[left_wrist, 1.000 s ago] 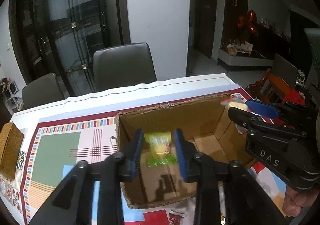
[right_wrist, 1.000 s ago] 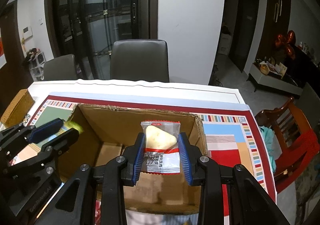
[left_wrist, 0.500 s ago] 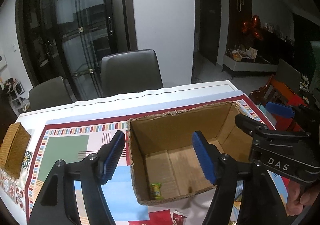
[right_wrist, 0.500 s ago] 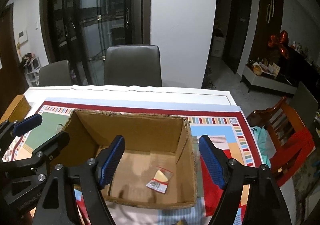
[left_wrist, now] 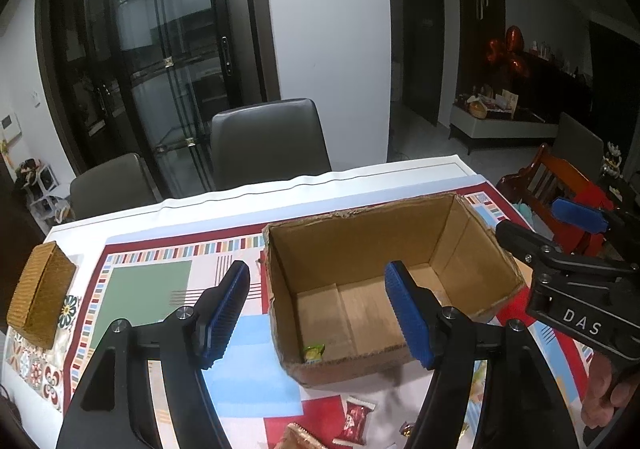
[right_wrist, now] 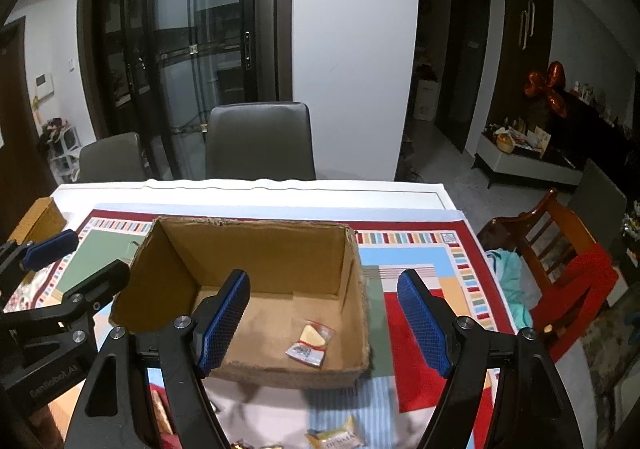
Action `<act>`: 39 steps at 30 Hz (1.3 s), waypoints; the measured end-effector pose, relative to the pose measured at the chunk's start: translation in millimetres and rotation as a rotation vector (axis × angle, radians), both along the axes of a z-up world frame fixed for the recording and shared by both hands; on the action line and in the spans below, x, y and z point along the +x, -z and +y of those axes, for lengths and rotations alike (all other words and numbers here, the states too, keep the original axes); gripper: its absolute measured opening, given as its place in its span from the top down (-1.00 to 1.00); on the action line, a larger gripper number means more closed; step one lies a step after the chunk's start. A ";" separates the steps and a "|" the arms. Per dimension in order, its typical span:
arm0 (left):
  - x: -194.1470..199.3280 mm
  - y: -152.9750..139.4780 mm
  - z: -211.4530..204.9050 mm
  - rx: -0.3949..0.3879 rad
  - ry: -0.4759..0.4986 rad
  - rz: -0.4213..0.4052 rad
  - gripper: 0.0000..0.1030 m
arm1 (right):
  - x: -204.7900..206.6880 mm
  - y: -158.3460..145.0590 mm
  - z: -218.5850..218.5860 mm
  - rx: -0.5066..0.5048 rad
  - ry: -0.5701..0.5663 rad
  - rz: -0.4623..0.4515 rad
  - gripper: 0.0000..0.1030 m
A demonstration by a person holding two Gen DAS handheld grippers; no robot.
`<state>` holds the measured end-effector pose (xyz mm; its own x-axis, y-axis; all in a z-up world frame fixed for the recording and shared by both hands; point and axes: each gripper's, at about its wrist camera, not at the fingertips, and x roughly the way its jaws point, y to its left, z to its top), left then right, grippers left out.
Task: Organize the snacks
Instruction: 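Withdraw both tools from the box back toward the remaining snacks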
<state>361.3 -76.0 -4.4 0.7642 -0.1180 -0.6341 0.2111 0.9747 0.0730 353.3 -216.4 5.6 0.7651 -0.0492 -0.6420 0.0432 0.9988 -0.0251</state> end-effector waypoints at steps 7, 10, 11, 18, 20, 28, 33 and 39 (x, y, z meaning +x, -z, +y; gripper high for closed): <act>-17.0 -1.5 2.3 0.007 -0.002 -0.001 -0.35 | -17.1 -2.1 -2.4 0.010 0.003 -0.007 -0.49; -25.5 -1.2 2.4 0.015 -0.002 -0.002 -0.35 | -25.7 -2.6 -3.6 0.015 0.005 -0.011 -0.49; -28.1 -1.2 2.0 0.014 -0.002 -0.002 -0.35 | -29.1 -3.0 -4.1 0.017 0.007 -0.013 -0.49; -47.4 2.1 1.5 0.034 -0.009 -0.009 -0.35 | -45.6 -1.6 -6.3 0.029 0.011 -0.010 -0.49; -52.6 4.7 1.3 0.049 -0.014 -0.009 -0.35 | -49.1 -0.7 -7.9 0.035 0.014 -0.006 -0.49; -72.6 16.7 2.8 0.056 -0.018 0.009 -0.35 | -70.1 5.2 -6.6 0.013 0.022 -0.009 -0.49; -87.0 25.4 2.5 0.067 -0.018 0.012 -0.35 | -83.5 10.8 -5.8 0.008 0.033 -0.012 -0.49; -101.1 36.8 1.7 0.084 -0.021 0.018 -0.35 | -95.7 24.8 -6.3 0.009 0.032 0.017 -0.49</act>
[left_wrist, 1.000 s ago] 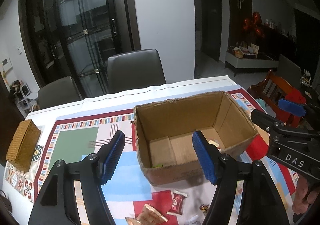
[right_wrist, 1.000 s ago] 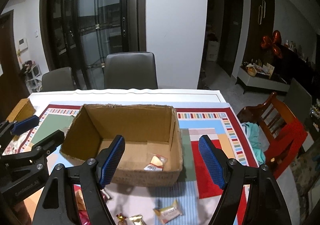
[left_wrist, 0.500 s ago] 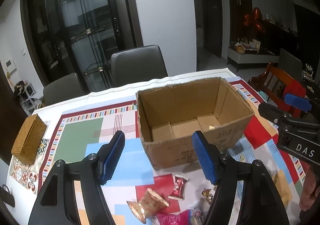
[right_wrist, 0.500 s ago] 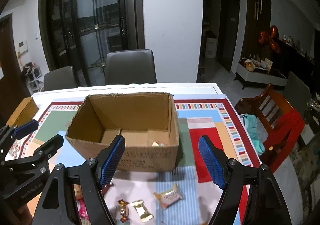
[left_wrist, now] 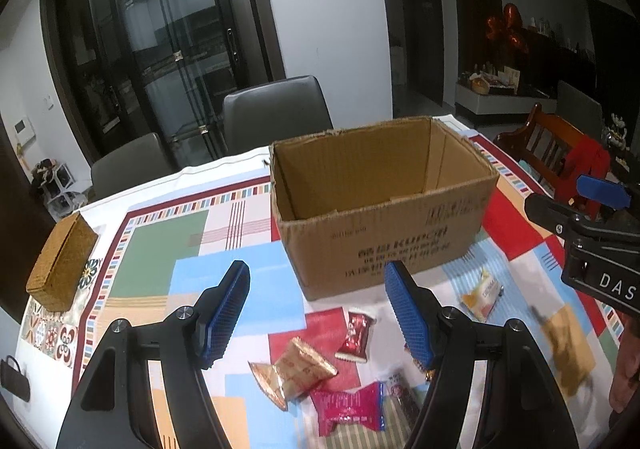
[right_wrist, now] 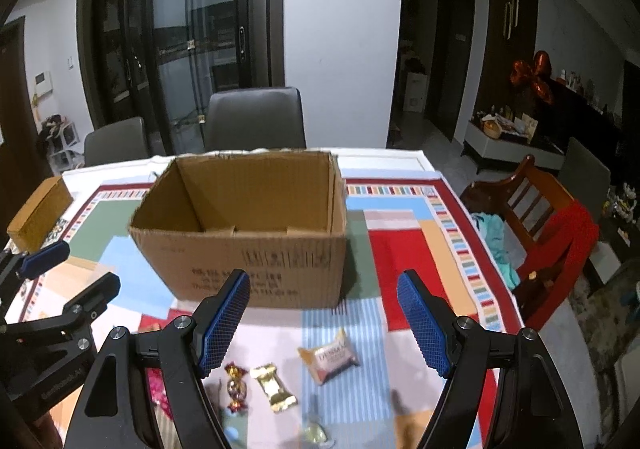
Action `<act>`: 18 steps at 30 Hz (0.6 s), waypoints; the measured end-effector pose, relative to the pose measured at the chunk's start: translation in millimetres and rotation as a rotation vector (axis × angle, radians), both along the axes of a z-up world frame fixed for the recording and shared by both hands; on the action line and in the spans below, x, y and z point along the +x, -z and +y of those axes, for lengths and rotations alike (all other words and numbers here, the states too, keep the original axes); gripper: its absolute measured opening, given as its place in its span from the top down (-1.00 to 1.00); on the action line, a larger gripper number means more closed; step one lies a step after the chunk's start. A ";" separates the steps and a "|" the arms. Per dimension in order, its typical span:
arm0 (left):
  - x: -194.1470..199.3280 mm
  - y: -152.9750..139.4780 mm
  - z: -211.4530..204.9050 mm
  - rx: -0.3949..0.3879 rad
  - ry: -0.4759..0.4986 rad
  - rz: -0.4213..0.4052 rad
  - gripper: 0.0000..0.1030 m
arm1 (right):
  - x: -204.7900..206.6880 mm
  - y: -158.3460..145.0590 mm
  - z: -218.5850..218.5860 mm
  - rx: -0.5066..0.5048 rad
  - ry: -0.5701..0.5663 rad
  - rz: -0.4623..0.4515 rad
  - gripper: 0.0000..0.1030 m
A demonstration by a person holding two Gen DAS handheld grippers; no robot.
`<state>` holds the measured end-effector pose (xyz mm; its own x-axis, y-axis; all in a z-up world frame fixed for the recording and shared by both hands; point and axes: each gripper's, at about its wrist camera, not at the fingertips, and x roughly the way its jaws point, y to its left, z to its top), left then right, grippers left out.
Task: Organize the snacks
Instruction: 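Withdraw both tools from the box back toward the remaining snacks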
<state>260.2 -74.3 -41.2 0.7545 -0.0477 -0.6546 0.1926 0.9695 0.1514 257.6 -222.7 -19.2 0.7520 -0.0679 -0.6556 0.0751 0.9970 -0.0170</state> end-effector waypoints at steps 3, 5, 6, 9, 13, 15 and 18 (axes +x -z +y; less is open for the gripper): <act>-5.7 6.3 -0.1 0.005 0.000 0.008 -0.35 | -6.3 7.5 1.2 -0.002 -0.005 0.015 -0.49; -9.5 10.8 0.6 0.004 -0.002 0.016 -0.35 | -9.2 11.0 2.7 -0.005 -0.011 0.020 -0.49; -11.0 12.7 1.6 0.003 -0.003 0.019 -0.35 | -10.8 13.3 3.8 -0.010 -0.016 0.023 -0.49; -16.2 19.0 3.5 0.002 -0.007 0.027 -0.35 | -15.3 19.8 5.4 -0.018 -0.028 0.029 -0.49; -22.5 28.9 5.1 -0.003 -0.010 0.044 -0.35 | -18.8 26.8 8.5 -0.016 -0.046 0.038 -0.49; -26.5 33.3 5.6 -0.004 -0.012 0.045 -0.35 | -20.9 30.1 8.9 -0.020 -0.055 0.035 -0.49; -31.7 39.8 6.8 0.003 -0.019 0.043 -0.35 | -23.6 37.5 10.9 -0.027 -0.071 0.043 -0.49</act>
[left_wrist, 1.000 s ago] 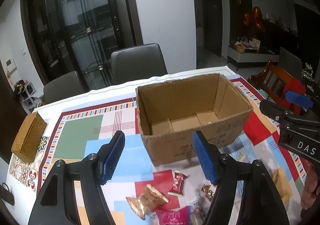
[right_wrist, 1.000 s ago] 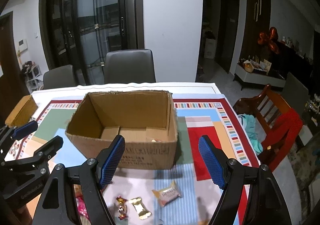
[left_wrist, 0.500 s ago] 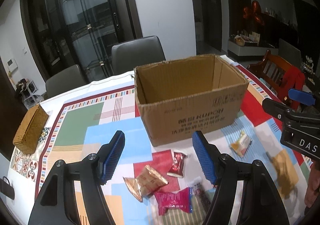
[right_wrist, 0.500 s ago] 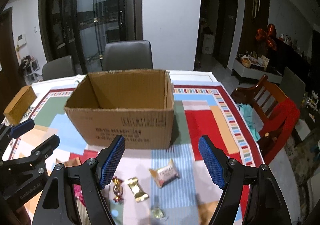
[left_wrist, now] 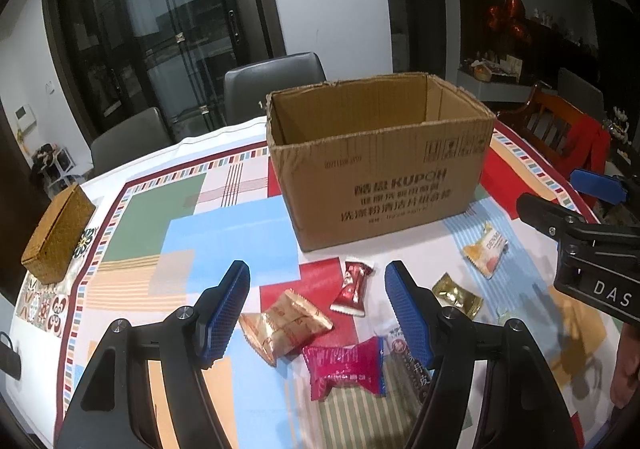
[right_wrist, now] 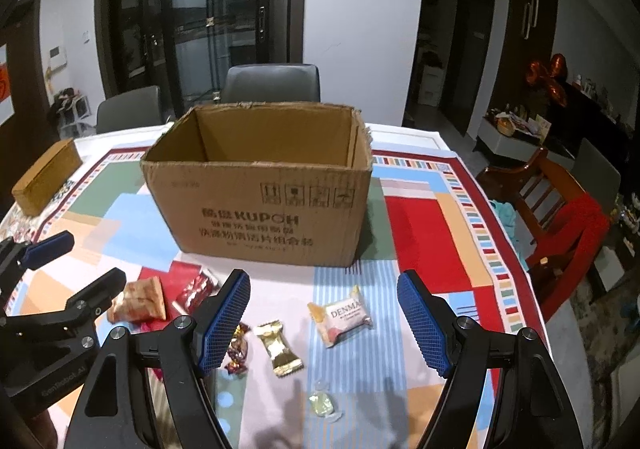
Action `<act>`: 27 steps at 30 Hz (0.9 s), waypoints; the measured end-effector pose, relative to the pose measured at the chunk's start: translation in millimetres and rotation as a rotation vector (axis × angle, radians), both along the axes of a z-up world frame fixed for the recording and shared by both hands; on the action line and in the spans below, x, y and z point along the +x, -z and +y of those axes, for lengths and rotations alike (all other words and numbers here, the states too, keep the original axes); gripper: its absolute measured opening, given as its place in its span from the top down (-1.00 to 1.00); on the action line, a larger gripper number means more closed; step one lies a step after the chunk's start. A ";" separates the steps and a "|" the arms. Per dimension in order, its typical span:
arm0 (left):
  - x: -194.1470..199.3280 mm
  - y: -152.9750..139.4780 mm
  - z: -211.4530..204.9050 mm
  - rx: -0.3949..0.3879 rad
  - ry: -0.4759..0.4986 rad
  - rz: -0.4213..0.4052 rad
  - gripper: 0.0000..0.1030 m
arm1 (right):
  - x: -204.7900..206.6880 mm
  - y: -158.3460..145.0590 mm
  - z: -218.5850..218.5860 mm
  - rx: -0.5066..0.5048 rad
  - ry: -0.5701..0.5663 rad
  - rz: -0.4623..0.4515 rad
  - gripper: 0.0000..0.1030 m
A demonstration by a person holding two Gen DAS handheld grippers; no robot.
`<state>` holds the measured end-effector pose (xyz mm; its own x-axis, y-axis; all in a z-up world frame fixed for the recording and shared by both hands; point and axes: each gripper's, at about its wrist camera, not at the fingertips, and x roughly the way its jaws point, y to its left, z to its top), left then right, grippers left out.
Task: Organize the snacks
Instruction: 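Withdraw both tools from the box back toward the remaining snacks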
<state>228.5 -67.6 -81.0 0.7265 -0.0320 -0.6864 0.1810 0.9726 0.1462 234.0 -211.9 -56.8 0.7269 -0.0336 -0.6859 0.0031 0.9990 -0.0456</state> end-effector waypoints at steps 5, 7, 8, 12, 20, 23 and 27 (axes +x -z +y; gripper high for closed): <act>-4.7 12.8 3.3 -0.017 -0.010 0.018 -0.35 | -3.3 15.5 6.5 -0.018 -0.022 0.024 -0.49; -7.0 18.3 3.8 -0.021 -0.010 0.023 -0.35 | -3.8 21.8 7.4 -0.019 -0.028 0.032 -0.49; -8.5 21.4 3.7 -0.023 -0.009 0.025 -0.35 | -4.2 25.3 8.2 -0.019 -0.033 0.037 -0.49; -12.7 32.2 3.8 -0.025 -0.005 0.031 -0.35 | -4.8 39.3 12.5 -0.027 -0.061 0.063 -0.49; -19.6 52.5 5.0 -0.036 -0.013 0.052 -0.35 | -4.3 64.6 17.9 -0.044 -0.105 0.109 -0.48; -21.3 59.4 5.1 -0.039 -0.017 0.058 -0.35 | -4.0 71.9 20.3 -0.049 -0.118 0.121 -0.48; -20.9 69.3 6.5 -0.044 -0.023 0.069 -0.35 | -1.9 80.6 22.9 -0.061 -0.129 0.137 -0.47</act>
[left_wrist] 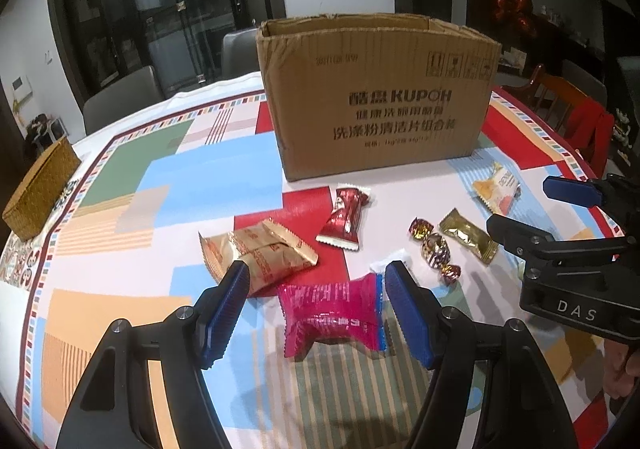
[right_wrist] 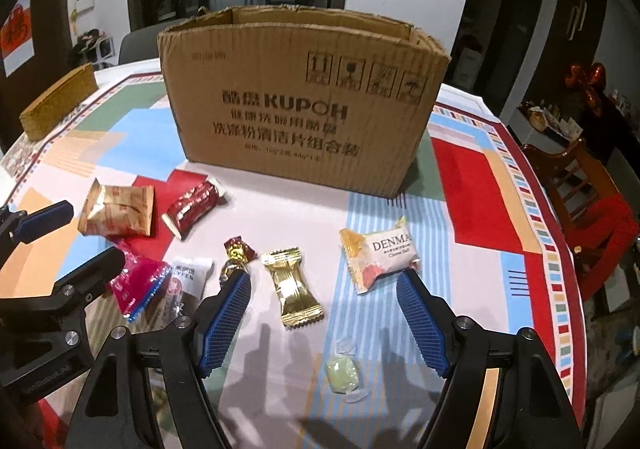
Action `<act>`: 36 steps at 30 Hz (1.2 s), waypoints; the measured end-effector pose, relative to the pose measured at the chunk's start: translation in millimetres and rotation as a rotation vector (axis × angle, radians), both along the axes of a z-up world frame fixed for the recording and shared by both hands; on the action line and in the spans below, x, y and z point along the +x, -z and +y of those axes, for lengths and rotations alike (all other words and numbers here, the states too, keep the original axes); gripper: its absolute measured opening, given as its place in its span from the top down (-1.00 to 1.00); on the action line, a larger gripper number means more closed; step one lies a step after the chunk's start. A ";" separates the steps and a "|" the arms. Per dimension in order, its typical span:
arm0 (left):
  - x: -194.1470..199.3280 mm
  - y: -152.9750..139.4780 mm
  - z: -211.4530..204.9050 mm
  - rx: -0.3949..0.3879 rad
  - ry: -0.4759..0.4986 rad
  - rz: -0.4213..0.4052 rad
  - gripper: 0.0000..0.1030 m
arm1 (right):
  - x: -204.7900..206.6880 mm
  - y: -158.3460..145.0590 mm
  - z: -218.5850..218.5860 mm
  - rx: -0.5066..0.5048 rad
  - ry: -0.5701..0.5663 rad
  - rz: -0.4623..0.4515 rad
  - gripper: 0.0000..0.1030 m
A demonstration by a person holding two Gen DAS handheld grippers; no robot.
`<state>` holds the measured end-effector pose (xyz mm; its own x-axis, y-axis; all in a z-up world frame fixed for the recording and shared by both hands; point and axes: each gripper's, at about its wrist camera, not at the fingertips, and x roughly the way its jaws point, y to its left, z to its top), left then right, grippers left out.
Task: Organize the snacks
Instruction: 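Withdraw both tools from the box back toward the remaining snacks, then grasp the pink bag with the left tool while the right tool grasps a gold-wrapped candy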
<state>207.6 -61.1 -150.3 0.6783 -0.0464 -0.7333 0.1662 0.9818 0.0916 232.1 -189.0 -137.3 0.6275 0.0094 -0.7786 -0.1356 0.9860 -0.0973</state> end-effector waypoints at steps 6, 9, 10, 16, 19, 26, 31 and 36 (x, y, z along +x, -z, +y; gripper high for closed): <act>3.6 15.3 1.8 -0.023 -0.003 0.039 -0.35 | 6.2 13.4 5.7 -0.009 -0.027 0.034 -0.41; 4.5 21.2 2.3 -0.022 -0.007 0.051 -0.35 | 9.4 19.3 8.6 -0.010 -0.035 0.052 -0.35; 4.8 22.7 2.5 -0.024 -0.010 0.055 -0.35 | 10.2 20.2 9.0 -0.010 -0.037 0.055 -0.35; 8.5 31.3 3.0 -0.031 -0.021 0.074 -0.34 | 15.8 28.4 11.0 -0.007 -0.043 0.074 -0.34; 9.7 34.9 2.2 -0.043 -0.018 0.085 -0.34 | 18.8 32.4 10.9 -0.004 -0.045 0.086 -0.29; 12.0 42.8 -1.1 -0.040 -0.014 0.101 -0.34 | 25.7 42.1 10.6 0.002 -0.048 0.114 -0.16; 14.3 45.8 -0.3 -0.044 -0.015 0.107 -0.34 | 28.6 45.8 10.4 0.012 -0.047 0.125 -0.12; 15.8 47.2 -0.5 -0.044 -0.010 0.103 -0.23 | 33.3 45.4 10.6 0.028 -0.054 0.134 0.03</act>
<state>223.4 -61.6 -197.5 0.6004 -0.0738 -0.7963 0.1627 0.9862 0.0313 265.4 -178.4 -182.7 0.5162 0.0632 -0.8541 -0.1985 0.9789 -0.0476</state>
